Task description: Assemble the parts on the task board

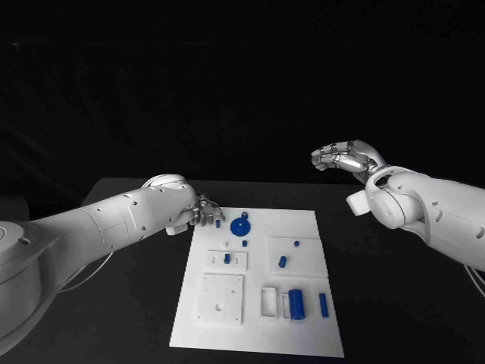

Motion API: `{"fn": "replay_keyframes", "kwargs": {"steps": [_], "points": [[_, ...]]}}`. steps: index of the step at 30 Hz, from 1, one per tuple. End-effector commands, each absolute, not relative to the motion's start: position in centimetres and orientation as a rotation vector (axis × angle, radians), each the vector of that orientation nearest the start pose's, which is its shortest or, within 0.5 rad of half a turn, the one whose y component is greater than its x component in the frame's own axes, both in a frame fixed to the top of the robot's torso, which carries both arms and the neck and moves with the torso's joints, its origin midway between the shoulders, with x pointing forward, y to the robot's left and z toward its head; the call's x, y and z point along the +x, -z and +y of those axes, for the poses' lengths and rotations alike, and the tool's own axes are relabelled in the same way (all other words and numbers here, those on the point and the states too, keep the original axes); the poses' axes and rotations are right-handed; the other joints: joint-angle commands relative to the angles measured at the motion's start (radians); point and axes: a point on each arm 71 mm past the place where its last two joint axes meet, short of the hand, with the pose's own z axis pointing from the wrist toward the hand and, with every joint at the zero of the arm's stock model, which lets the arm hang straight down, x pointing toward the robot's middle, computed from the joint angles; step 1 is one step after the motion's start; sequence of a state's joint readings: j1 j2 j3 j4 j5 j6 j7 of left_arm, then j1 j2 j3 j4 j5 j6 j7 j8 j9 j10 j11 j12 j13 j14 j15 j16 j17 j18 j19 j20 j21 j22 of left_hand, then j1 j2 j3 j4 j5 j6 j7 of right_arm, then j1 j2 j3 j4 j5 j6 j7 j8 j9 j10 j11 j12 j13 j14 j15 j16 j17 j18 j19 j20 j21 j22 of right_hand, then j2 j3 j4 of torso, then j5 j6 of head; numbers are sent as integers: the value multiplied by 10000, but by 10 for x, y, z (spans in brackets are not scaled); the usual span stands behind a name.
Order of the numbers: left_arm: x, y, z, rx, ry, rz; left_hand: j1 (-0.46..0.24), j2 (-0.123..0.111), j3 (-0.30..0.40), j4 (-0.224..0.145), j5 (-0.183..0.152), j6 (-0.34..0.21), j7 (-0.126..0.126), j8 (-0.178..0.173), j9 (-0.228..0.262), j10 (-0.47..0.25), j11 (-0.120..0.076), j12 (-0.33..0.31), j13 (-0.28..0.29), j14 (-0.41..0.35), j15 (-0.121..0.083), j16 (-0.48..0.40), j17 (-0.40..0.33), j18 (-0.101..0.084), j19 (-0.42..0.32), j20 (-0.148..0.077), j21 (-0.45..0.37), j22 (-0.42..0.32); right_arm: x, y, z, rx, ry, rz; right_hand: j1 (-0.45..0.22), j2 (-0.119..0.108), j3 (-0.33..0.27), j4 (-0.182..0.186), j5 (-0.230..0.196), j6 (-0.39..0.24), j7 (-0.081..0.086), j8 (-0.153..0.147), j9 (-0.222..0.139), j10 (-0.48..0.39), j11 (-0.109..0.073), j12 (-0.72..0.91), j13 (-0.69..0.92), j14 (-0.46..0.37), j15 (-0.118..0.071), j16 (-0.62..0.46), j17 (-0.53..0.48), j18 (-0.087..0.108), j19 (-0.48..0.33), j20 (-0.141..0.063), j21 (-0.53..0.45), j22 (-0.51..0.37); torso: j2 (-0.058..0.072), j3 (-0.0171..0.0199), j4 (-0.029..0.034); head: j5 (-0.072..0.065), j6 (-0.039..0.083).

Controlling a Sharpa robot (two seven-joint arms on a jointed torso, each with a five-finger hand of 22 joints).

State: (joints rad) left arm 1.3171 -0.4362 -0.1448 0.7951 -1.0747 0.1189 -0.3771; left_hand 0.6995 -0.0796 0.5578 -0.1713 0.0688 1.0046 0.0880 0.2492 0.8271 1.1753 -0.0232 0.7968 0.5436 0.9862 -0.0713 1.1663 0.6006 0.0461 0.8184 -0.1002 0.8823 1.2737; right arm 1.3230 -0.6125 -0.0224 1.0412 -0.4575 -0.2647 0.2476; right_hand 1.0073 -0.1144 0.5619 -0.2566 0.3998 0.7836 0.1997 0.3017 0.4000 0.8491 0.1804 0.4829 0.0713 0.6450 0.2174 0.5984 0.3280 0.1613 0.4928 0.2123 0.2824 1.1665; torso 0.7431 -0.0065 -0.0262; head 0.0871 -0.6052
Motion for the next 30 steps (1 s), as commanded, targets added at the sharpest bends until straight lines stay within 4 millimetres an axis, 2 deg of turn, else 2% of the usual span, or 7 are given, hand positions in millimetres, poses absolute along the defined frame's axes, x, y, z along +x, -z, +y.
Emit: {"fn": "replay_keyframes", "kwargs": {"steps": [1, 6, 17, 30], "points": [[599, 216, 223, -2973, 2255, 21694, -18, 157, 0, -64, 46, 27, -39, 56, -21, -36, 1, 1, 16, -72, -13, 41, -1, -66, -60, -684, -57, 16, 588, 132, -229, 6656, -11723, 14596, 3, 96, -52, 9, 42, 88, 118, 51, -11, 48, -2, -24, -16, -63, 34, 45, -10, -136, -67, -3, -70, 15, 2, 3, 12, -42, 24], [599, 220, 224, -3050, 2221, 21702, 32, 344, 3, -168, 34, 10, -34, 69, -68, -40, 4, 5, 23, -78, -13, 56, -3, -70, -57, -683, -66, 44, 588, 132, -228, 6649, -11738, 14610, 5, 96, -53, 7, 44, 88, 118, 51, -12, 48, -3, -25, -16, -65, 35, 47, -15, -136, -67, -3, -74, 18, 4, 2, 5, -36, 23], [599, 222, 223, -3152, 2399, 21820, 90, 585, 8, -283, 2, 8, -33, 98, -123, -41, 6, 9, 31, -83, -12, 68, -9, -75, -50, -683, -82, 77, 588, 132, -228, 6646, -11742, 14606, 6, 99, -54, 6, 46, 89, 117, 52, -15, 50, -3, -25, -18, -68, 35, 53, -26, -136, -65, -2, -84, 25, 1, 2, 5, -45, 1], [599, 224, 223, -3232, 2457, 21849, 164, 750, 23, -378, -4, -6, -29, 115, -167, -44, 10, 8, 35, -87, -10, 74, -16, -80, -46, -681, -97, 102, 588, 132, -227, 6637, -11758, 14611, 9, 102, -54, 5, 48, 91, 117, 53, -18, 53, -4, -26, -19, -69, 35, 61, -39, -135, -62, -2, -94, 32, 2, -2, 10, -25, -13]]}}
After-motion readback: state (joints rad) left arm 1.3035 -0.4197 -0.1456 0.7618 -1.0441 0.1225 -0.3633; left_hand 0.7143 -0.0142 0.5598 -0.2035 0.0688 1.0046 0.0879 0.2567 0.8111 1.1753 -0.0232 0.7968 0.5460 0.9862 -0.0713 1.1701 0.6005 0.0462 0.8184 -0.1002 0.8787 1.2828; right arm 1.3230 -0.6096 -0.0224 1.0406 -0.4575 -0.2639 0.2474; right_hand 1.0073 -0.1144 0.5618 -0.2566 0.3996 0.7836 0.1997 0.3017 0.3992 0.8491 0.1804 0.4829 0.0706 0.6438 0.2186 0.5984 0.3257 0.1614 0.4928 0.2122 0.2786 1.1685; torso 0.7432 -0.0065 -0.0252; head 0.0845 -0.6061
